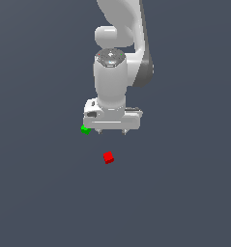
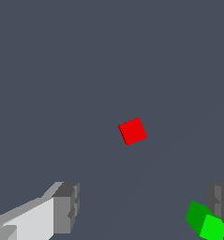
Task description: Stack the red cube on top of the green cube.
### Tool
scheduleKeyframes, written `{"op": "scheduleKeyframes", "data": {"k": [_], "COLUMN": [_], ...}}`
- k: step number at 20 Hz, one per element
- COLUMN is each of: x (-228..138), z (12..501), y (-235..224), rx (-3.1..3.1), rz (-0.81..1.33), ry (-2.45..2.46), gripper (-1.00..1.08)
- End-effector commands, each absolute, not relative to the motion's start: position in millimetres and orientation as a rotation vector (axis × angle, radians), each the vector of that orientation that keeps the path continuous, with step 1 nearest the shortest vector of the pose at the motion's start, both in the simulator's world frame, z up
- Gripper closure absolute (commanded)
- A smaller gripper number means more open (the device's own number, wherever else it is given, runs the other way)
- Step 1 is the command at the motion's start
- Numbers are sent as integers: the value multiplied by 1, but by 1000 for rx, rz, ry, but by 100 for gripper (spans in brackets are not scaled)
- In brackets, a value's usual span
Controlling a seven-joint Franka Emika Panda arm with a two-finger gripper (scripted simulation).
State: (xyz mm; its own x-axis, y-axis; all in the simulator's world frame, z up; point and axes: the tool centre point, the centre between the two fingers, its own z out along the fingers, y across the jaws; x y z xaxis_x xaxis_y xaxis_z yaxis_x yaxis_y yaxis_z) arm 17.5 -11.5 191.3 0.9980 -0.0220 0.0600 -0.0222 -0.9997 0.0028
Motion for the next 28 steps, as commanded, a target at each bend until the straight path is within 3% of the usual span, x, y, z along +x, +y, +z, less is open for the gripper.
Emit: {"op": "scheduleKeyframes", "data": {"k": [1,12,28], "x": [17,23,47], "z": [191,169,83], "y": [-12,-17,-31], "rx": [3137,3138,3102], "rz": [94,77,11], "ry": [-35,78,508], "gripper": [-92,-92,-92]}}
